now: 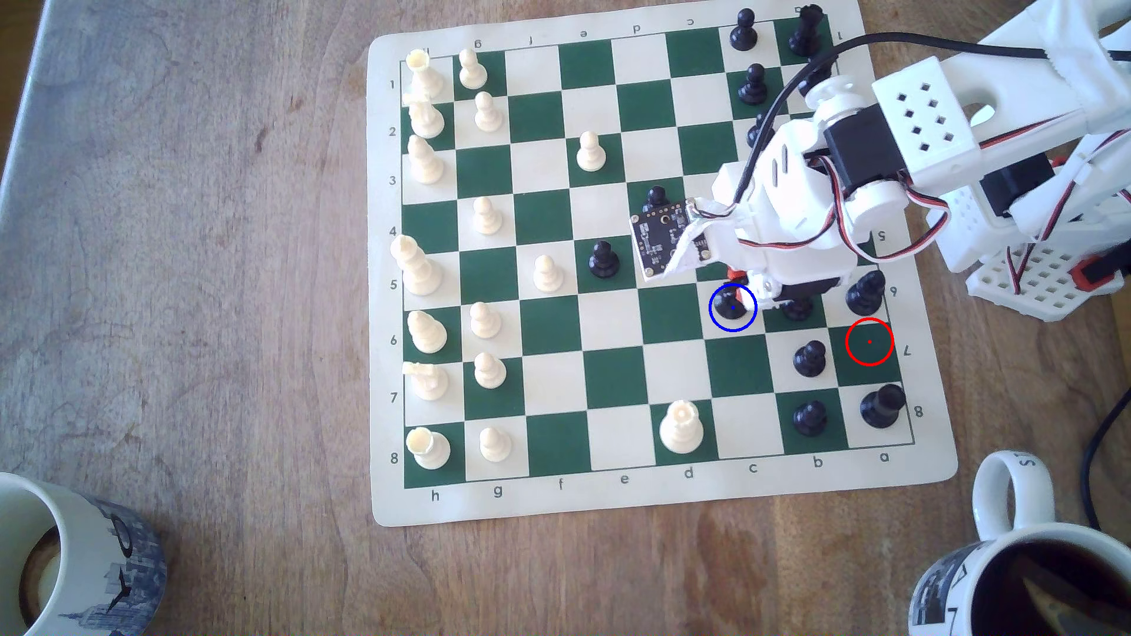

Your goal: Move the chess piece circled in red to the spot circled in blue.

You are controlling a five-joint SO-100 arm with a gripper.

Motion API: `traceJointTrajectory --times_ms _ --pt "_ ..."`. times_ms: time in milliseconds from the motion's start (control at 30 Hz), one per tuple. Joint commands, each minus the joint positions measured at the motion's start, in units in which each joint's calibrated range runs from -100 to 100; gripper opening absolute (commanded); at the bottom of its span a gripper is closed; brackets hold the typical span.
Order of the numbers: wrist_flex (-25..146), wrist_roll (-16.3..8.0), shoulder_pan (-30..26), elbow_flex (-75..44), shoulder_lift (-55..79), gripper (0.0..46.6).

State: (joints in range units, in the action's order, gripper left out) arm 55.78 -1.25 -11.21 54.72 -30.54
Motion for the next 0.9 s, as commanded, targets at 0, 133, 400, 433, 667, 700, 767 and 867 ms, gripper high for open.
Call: traceJointTrajectory --times_ms 0,133,400,433,667,700,767,867 --pt "-1.56 0.34 -0.64 -0.23 0.23 0.3" --pt "-1.97 0.34 -0.95 0.13 0.91 0.3" --pt "-2.13 0.15 -0.72 0.4 1.93 11.2" --pt "-2.13 0.15 -0.48 0.4 1.85 13.8" --pt "-1.56 0.15 1.86 0.13 -1.21 19.9" --pt "-1.07 0.15 2.49 -0.05 -2.74 20.2" --pt "-0.17 0.15 2.72 -0.14 -4.6 20.8" --pt "2.21 -0.1 3.11 -0.05 -9.27 21.2"
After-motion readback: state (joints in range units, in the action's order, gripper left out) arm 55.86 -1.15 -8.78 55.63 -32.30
